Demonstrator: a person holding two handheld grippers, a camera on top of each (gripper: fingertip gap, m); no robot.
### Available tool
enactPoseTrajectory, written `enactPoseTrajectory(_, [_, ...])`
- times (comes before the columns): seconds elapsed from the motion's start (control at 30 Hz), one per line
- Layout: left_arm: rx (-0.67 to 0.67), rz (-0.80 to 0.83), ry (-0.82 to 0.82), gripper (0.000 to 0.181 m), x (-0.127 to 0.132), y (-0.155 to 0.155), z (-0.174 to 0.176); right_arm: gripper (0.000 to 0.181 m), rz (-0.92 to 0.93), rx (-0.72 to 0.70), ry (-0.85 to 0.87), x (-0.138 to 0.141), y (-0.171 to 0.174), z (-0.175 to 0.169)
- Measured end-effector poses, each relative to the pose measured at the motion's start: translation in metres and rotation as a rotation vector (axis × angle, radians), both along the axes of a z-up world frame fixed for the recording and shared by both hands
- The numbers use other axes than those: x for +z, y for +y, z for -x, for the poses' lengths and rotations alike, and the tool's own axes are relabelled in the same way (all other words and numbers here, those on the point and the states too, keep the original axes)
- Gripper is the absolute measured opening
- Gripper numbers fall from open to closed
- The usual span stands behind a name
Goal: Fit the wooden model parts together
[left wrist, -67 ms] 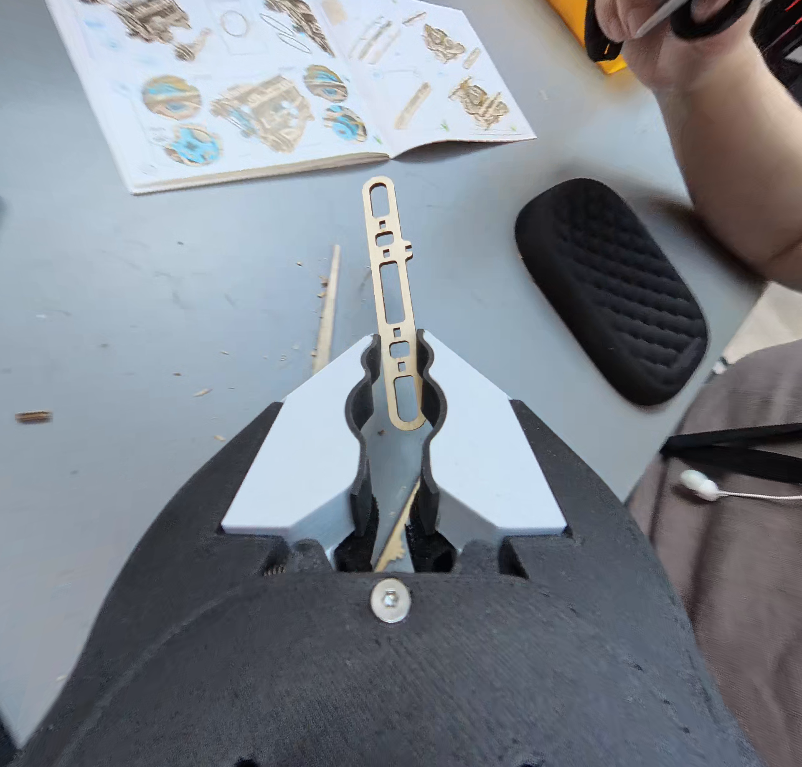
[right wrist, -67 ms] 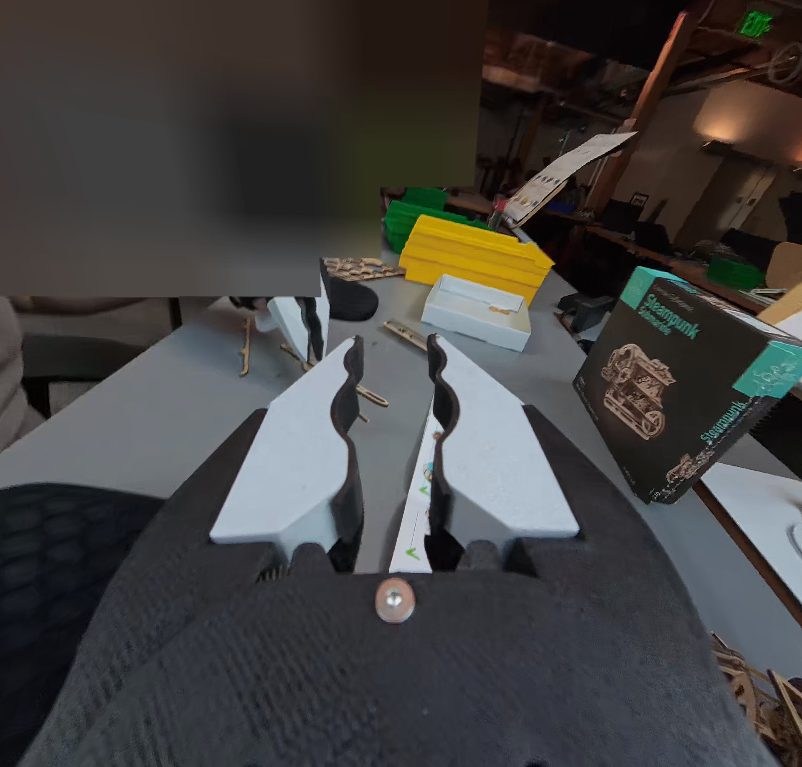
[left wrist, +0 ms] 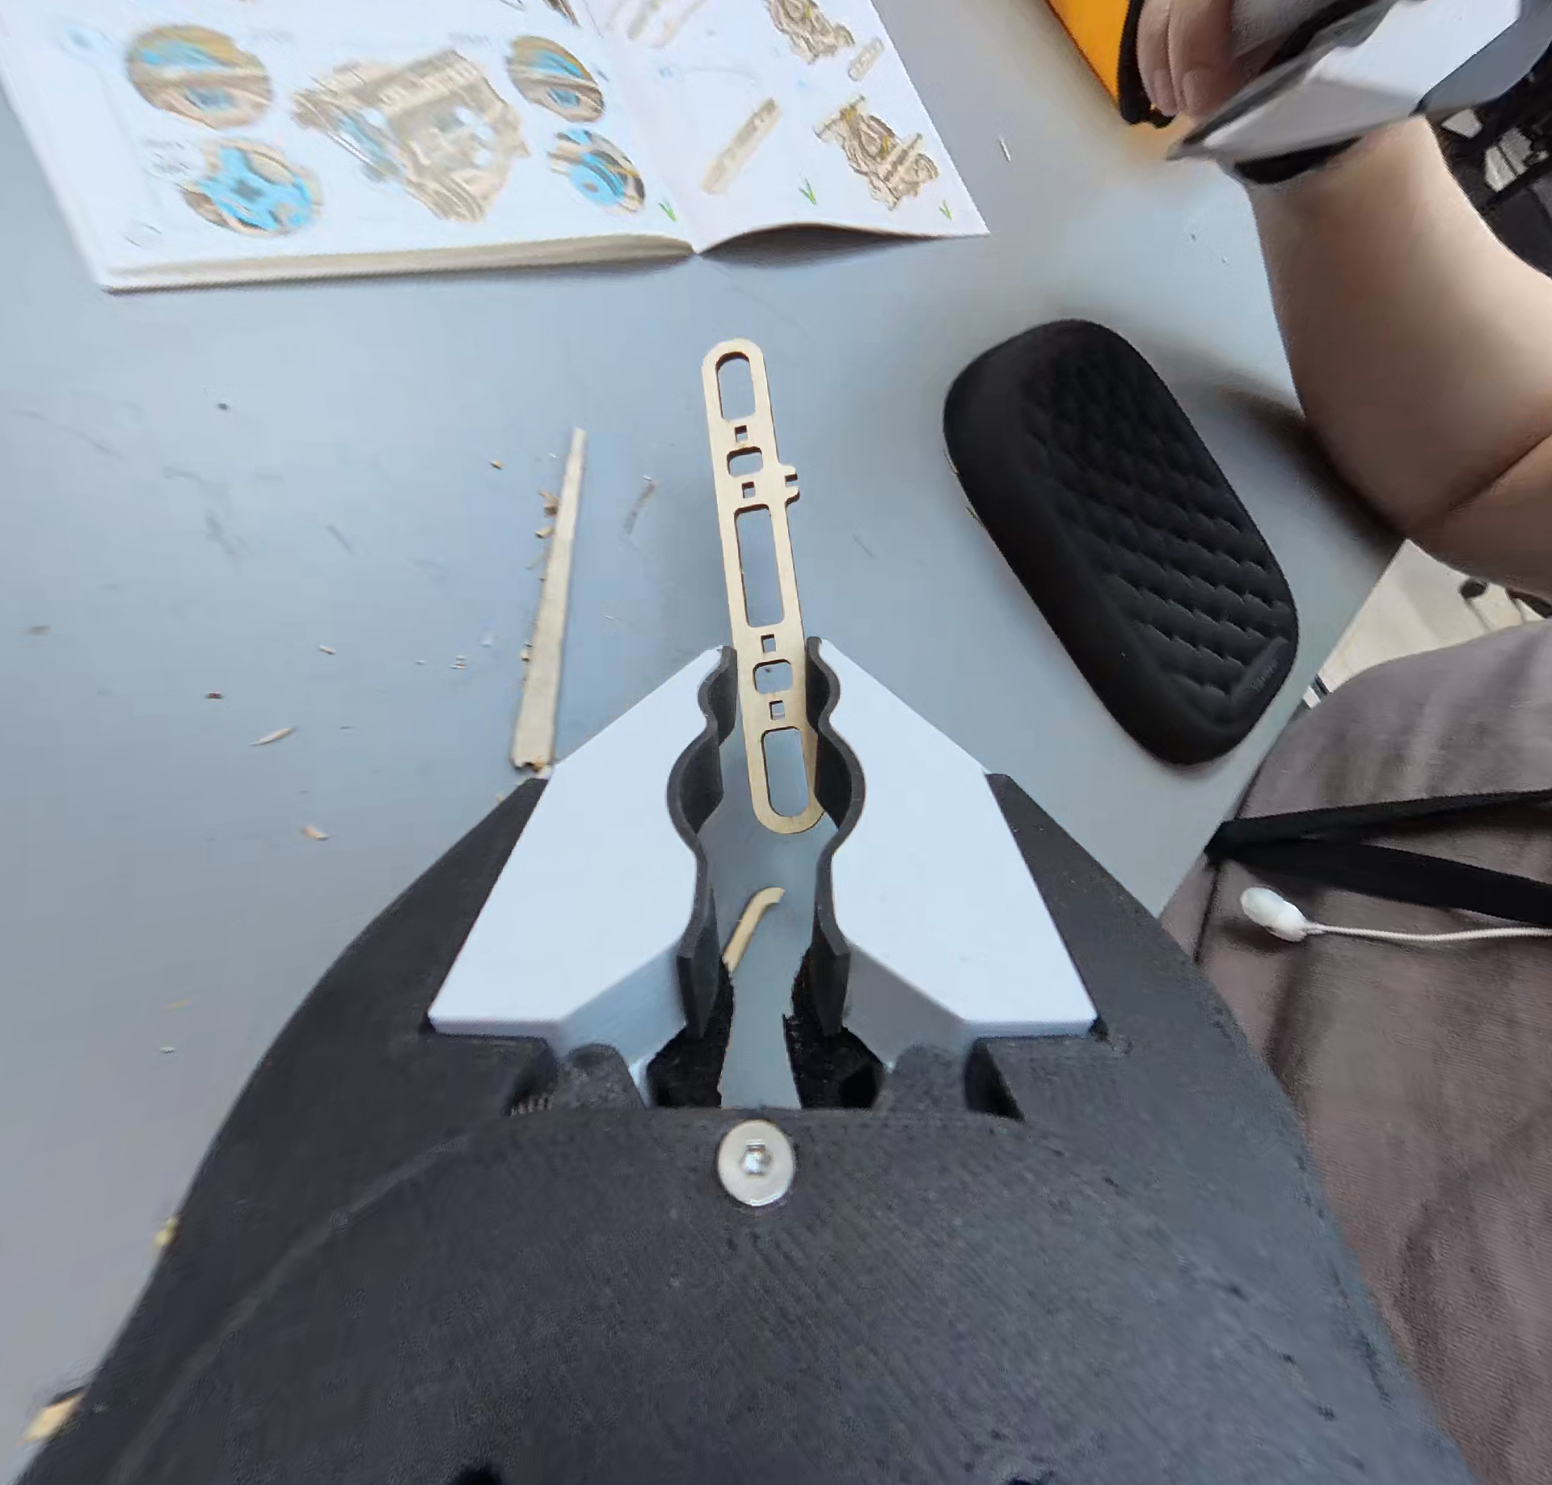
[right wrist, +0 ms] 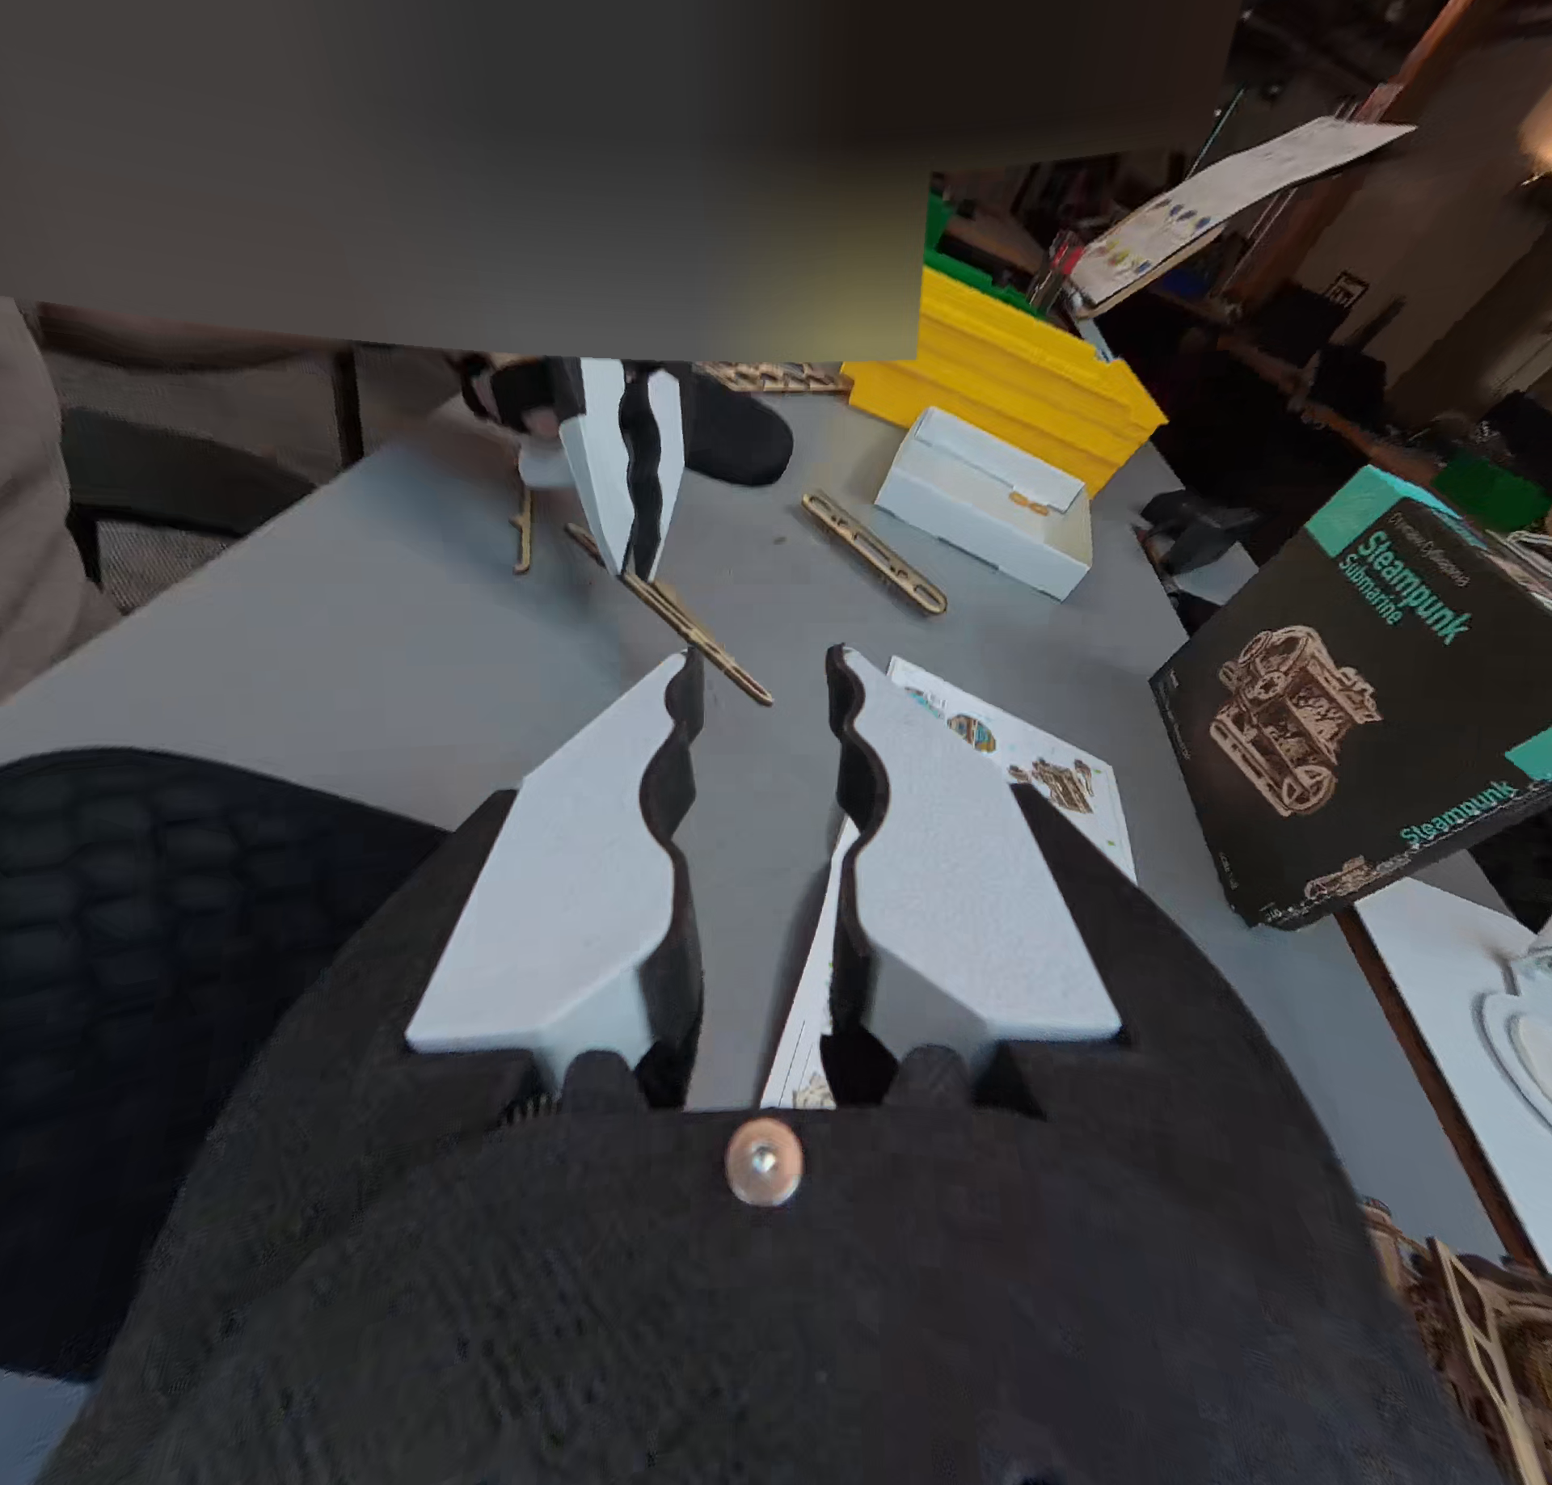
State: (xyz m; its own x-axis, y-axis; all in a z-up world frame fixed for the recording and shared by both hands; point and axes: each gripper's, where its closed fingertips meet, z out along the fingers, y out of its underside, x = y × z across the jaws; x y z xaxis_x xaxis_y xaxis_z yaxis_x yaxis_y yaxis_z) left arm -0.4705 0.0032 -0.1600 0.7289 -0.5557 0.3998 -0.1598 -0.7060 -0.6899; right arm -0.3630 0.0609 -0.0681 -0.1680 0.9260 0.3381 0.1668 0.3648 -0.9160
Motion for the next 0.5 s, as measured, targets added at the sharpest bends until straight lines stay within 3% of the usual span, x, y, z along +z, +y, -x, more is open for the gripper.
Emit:
enactPoseTrajectory(0.17, [-0.105, 0.059, -0.074, 0.014, -0.005, -0.025, -0.035, 0.028, -0.364, -0.032, -0.163, -0.059, -0.033, 0.008])
enactPoseTrajectory(0.4, [-0.202, 0.099, -0.153, 0.014, -0.003, -0.040, -0.058, 0.027, -0.401, 0.106, -0.295, -0.089, -0.060, 0.031])
enactPoseTrajectory(0.5, [-0.211, 0.102, -0.191, 0.014, -0.001, -0.042, -0.060, 0.009, -0.406, 0.143, -0.338, -0.098, -0.064, 0.029])
